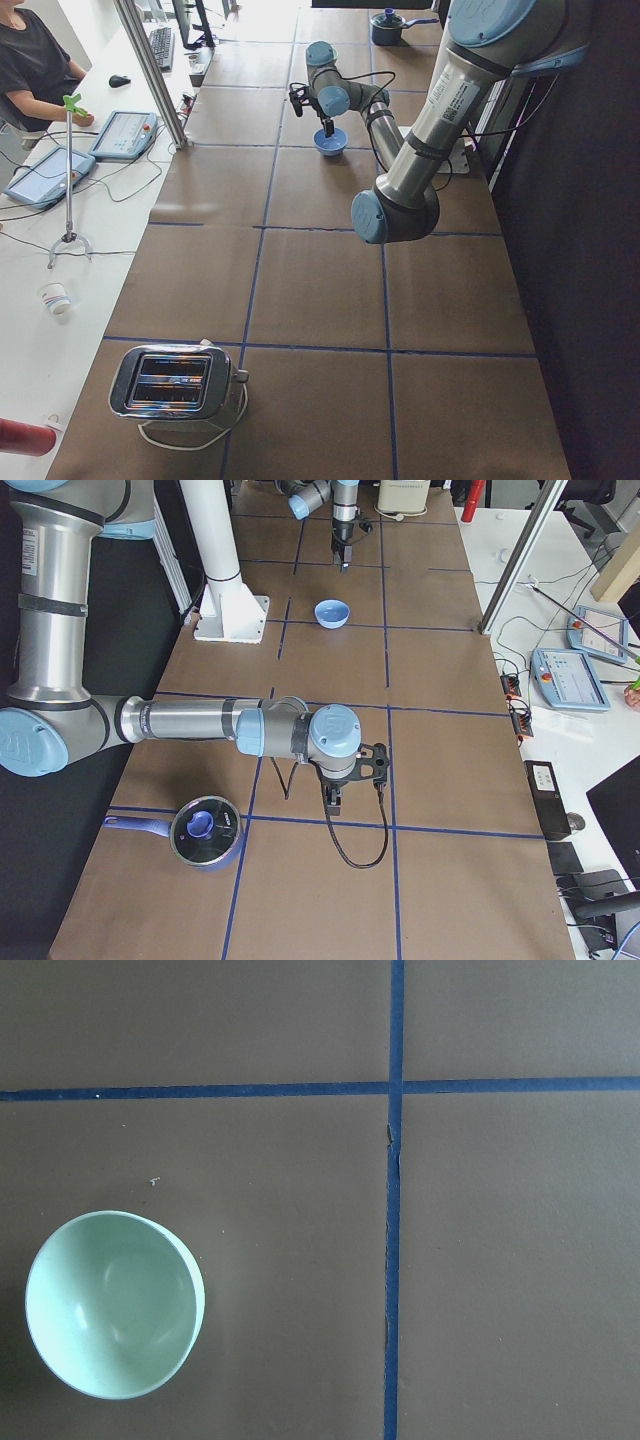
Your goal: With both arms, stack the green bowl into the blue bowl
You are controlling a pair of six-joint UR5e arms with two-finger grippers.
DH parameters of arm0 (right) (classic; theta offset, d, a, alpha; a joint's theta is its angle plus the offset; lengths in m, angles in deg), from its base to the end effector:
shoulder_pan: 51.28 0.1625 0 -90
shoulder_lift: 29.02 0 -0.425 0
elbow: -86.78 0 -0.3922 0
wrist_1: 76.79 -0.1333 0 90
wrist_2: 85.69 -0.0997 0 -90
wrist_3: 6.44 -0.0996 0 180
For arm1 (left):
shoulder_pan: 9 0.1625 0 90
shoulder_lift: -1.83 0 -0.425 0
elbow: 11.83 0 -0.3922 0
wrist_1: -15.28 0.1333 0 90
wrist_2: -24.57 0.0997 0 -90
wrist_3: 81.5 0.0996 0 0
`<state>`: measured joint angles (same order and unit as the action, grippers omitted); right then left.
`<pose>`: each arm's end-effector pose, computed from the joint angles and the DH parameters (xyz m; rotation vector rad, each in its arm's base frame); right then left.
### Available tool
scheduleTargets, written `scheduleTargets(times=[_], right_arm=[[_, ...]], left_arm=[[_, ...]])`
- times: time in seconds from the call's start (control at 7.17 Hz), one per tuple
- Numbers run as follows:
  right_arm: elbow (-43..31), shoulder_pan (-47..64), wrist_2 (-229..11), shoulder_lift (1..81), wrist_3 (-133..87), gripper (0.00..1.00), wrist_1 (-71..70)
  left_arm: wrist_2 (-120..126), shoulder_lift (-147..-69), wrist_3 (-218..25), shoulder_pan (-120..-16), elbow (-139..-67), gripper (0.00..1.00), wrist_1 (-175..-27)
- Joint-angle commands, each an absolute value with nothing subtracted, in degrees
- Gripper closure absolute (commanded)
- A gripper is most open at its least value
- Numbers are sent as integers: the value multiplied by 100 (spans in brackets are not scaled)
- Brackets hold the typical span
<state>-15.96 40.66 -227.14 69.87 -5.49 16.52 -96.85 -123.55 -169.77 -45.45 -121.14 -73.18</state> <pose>0.0698 -0.4238 0.6172 0.0314 -0.8975 0.0119 0.4347 -0.4223 0.1602 -0.1848 1.0212 -0.2967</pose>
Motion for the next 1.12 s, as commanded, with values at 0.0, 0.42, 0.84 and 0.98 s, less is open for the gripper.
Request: scheduleTargets(times=[0.0,0.42,0.84,0.98], right_arm=[[-1544,3497,-22371,7247,-1911,0,319],[-650,2881,-22351,7320,-3450,0,-1861],[-243,1784,-21896,7320,-5289,0,-3415],[-234,1502,-21685,7320,-5380,0,-3442]], left_arm=[[-9707,-12149,-16693,-4652,-12616,0,-6883],[-9699,-11631,-15716,-4977,-13441,0,-6080],[-9664,-10971,-14839,-5162,-14243,0,-5635],[-9655,-10961,-14839,-5162,-14235,0,-5635]])
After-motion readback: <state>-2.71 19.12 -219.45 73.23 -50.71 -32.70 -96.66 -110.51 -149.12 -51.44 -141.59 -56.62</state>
